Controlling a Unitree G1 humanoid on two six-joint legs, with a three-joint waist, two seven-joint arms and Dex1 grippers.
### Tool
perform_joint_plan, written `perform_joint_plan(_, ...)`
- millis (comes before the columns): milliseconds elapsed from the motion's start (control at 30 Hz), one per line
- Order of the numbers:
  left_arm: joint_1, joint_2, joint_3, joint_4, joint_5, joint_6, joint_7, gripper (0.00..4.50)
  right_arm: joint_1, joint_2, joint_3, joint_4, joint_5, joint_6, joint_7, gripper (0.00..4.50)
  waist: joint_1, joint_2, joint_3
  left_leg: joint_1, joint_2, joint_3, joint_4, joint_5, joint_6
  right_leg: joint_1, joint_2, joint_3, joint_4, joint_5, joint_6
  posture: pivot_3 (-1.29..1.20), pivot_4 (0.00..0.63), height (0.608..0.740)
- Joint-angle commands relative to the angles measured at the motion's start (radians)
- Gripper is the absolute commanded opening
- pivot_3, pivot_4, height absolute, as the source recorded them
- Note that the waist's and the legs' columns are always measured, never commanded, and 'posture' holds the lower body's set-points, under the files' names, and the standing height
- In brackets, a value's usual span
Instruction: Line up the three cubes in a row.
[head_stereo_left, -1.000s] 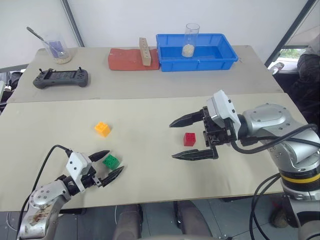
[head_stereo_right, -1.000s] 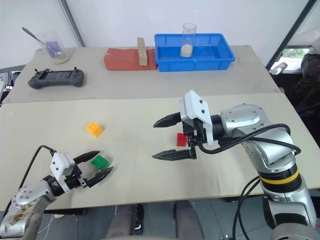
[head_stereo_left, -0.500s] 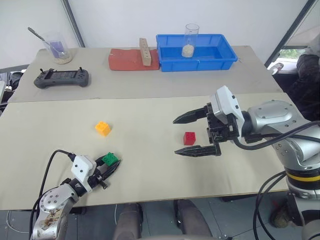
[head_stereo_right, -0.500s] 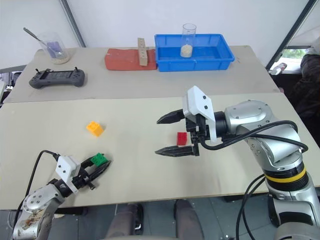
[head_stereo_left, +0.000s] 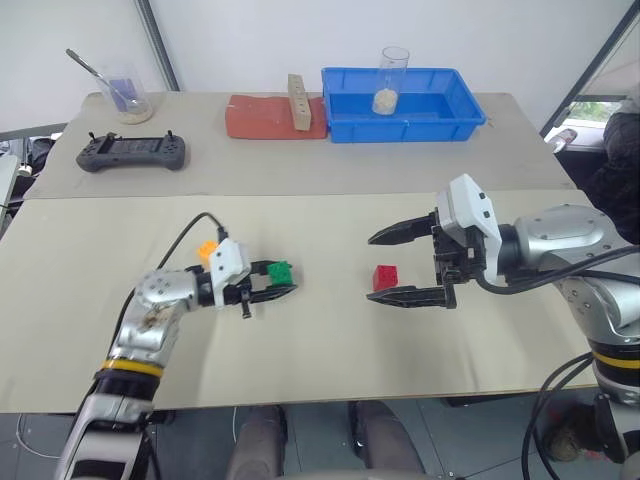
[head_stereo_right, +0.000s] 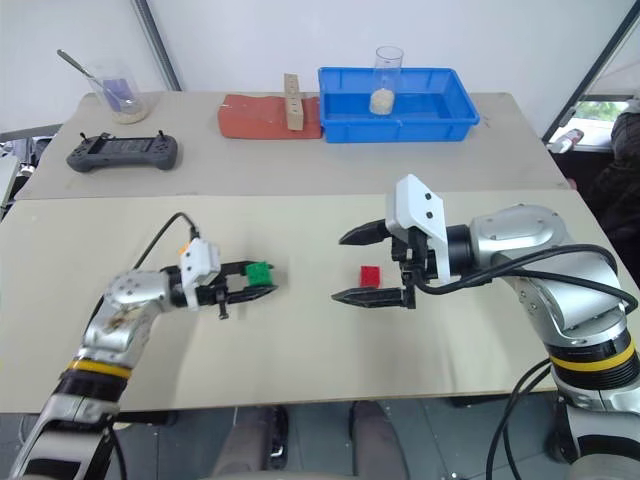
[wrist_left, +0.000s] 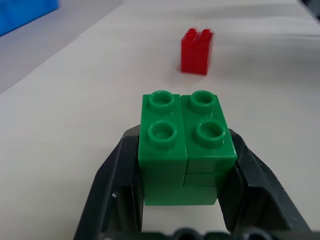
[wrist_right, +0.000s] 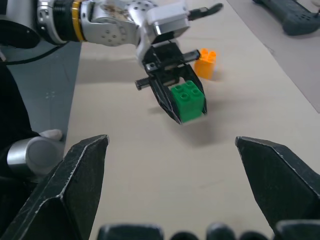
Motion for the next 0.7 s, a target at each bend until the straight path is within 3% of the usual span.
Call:
perform_joint_plan(33, -0.089, -0.035, -0.036, 0.142, 0.023, -0.077, -0.081, 1.39, 0.006, -0.023, -0.053, -0.027, 0.006, -0.010, -0.017, 4.50, -0.001, 0.000, 0.000, 0.000, 0.000, 0.000, 0.000, 0.000, 0.000, 0.000, 0.000, 0.000, 0.000, 0.000, 0.000, 0.00, 0.150, 0.740)
perform_joint_plan(433, -0.200, -0.148, -0.064, 0.416, 0.096, -0.243, -0.121, 1.39, 0.068, -0.043, -0.098, -0.088, 0.034, 0.013, -0.070, 4.50, 0.003, 0.000, 0.000, -0.003, 0.000, -0.003, 0.002, 0.000, 0.001, -0.001, 0.001, 0.000, 0.000, 0.000, 0.003, 0.00, 0.150, 0.740)
perform_joint_plan(700, -0.240, -0.177, -0.063, 0.499, 0.123, -0.290, -0.127, 1.39, 0.063, -0.048, -0.095, -0.096, 0.048, 0.021, -0.084, 4.50, 0.003, 0.000, 0.000, -0.003, 0.000, -0.003, 0.002, 0.000, 0.001, -0.001, 0.001, 0.000, 0.001, 0.001, 0.004, 0.00, 0.150, 0.740)
